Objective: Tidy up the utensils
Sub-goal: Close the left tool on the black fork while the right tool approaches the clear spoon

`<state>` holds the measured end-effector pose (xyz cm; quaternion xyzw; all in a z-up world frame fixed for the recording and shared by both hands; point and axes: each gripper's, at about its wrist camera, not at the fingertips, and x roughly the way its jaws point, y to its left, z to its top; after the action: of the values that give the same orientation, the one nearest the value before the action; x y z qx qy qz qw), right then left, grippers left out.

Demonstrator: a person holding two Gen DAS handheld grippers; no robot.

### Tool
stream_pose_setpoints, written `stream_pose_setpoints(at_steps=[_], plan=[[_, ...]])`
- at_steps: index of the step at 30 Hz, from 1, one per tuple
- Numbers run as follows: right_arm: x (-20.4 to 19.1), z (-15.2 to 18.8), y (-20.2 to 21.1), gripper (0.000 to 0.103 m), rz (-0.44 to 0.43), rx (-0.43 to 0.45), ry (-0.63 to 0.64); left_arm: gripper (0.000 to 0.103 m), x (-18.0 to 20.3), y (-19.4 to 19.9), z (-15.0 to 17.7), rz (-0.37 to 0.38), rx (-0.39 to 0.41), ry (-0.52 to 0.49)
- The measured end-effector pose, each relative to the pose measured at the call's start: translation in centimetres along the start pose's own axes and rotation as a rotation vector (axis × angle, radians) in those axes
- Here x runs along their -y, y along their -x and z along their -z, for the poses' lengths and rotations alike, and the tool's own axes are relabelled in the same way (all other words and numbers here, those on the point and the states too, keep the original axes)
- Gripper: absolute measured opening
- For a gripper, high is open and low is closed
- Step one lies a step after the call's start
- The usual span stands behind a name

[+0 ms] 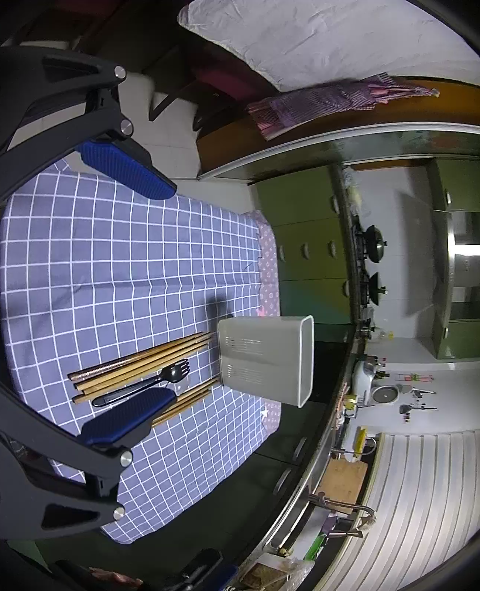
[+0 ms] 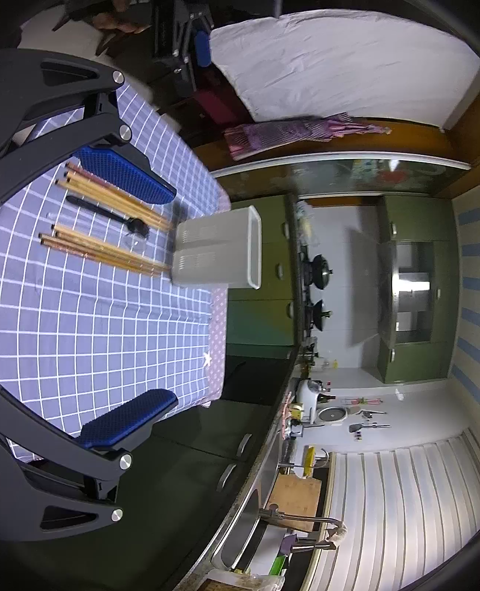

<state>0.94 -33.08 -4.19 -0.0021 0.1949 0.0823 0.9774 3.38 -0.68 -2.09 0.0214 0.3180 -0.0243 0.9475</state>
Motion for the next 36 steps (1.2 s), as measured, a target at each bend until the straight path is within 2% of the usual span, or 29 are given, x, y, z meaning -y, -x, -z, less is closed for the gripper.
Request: stream_pose_setpoints(at_steps=[2, 5, 9, 11, 12, 14, 17, 18, 20, 22, 27, 29, 31, 36], plan=[[0.2, 0.1, -1.6, 0.099, 0.004, -0.035, 0.021, 0.097, 0.3, -1.1, -0.4, 0.009, -0.025, -0.001], [0.8, 0.1, -4.9, 0.099, -0.032, -0.129, 0.034, 0.097, 1.5, -4.1, -1.4, 0.048, -0.117, -0.013], [3.6, 0.1, -11.3, 0.099, -0.159, -0.375, -0.053, 0.097, 3.1, -8.7, -2.9, 0.115, -0.262, -0.016], [5.0, 0.2, -14.4, 0.099, -0.141, -0.512, -0.092, 0.097, 3.9, -10.7, -3.3, 0.136, -0.313, -0.012], [5.6, 0.3, -15.5, 0.099, -0.134, -0.553, -0.093, 0.097, 4.6, -12.0, -3.6, 0.136, -0.347, -0.017], [6.4, 0.7, -17.1, 0.097, -0.124, -0.601, -0.082, 0.097, 5.7, -13.9, -3.7, 0.142, -0.401, -0.024], [7.9, 0.5, -19.0, 0.085, -0.101, -0.679, -0.092, 0.096, 7.4, -16.2, -3.2, 0.162, -0.501, -0.027], [8.1, 0.5, -19.3, 0.085, -0.108, -0.698, -0.098, 0.094, 7.8, -16.4, -3.0, 0.169, -0.529, -0.031], [8.7, 0.6, -20.3, 0.085, -0.104, -0.734, -0.102, 0.073, 8.9, -17.1, -2.6, 0.176, -0.594, -0.037], [9.2, 1.0, -21.0, 0.083, -0.107, -0.759, -0.110, 0.066, 9.9, -17.9, -2.1, 0.171, -0.667, -0.034], [9.0, 1.7, -21.8, 0.081, -0.152, -0.791, -0.120, 0.049, 11.1, -18.8, -1.8, 0.127, -0.727, -0.041], [8.7, 2.1, -22.0, 0.081, -0.174, -0.797, -0.119, 0.030, 11.3, -19.4, -1.6, 0.125, -0.756, -0.021], [8.4, 2.2, -21.8, 0.081, -0.184, -0.797, -0.119, 0.022, 11.9, -20.3, -1.5, 0.129, -0.779, -0.007], [8.6, 2.2, -21.8, 0.081, -0.199, -0.789, -0.130, 0.020, 12.8, -22.0, -1.5, 0.084, -0.807, -0.017]])
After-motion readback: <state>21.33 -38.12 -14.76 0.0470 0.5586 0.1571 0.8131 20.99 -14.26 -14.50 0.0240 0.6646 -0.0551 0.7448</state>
